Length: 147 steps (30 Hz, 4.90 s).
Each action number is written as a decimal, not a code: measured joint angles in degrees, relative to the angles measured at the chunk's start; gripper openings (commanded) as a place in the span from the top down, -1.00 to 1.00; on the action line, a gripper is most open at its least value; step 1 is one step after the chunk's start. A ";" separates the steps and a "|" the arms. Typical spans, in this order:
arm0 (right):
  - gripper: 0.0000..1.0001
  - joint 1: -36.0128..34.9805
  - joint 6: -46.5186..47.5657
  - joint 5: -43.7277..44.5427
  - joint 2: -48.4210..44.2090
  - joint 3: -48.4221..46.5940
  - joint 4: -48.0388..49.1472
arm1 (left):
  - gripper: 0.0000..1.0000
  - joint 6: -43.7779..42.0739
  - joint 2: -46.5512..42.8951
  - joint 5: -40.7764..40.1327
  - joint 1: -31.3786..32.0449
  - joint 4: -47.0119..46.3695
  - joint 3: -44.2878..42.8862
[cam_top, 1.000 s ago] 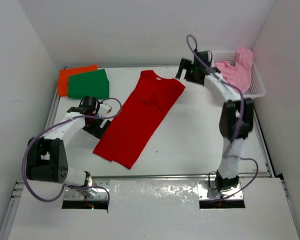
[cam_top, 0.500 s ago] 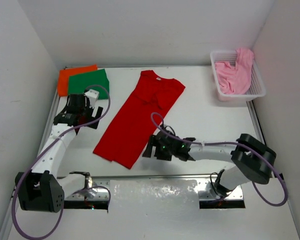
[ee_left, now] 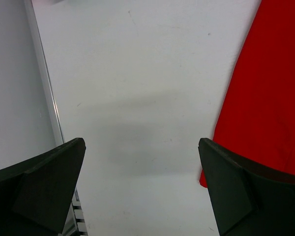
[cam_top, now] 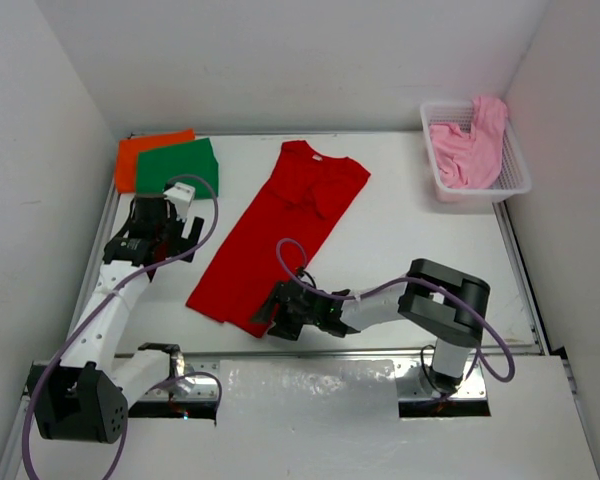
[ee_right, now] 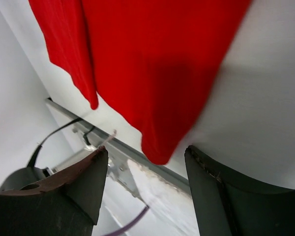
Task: Fold and stack the t-shirts
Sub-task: Rotate the tshirt 90 degrees, then grab the bottom of the folded rectangular tshirt with both arms, then fold the folded rectangular tshirt in 1/3 of the way
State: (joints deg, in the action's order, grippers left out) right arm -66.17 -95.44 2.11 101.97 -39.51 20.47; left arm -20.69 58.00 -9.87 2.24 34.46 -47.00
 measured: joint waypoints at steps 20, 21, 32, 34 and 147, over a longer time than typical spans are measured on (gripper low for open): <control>1.00 2.03 -4.24 0.31 2.51 4.96 7.21 | -0.99 -0.09 0.00 2.43 0.04 0.55 -0.02; 1.00 2.78 -3.54 0.22 1.31 6.73 7.96 | -0.99 -0.09 0.00 2.80 0.04 0.55 -0.02; 1.00 14.71 10.67 -5.44 -16.02 23.91 6.47 | -0.88 1.88 1.53 12.63 0.04 -2.10 -7.30; 1.00 16.24 12.87 -7.34 -20.48 27.74 6.01 | -0.62 0.50 2.73 17.75 1.29 -2.05 -9.90; 0.74 55.52 63.93 -3.26 8.76 -38.86 -34.69 | 0.25 -28.70 54.29 12.09 17.90 -40.96 -25.05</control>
State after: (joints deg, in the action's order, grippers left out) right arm -10.66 -31.51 -1.15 110.74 -78.37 -14.22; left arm -49.39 112.29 2.22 20.14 -6.50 -72.05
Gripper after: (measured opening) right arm 0.161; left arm 0.384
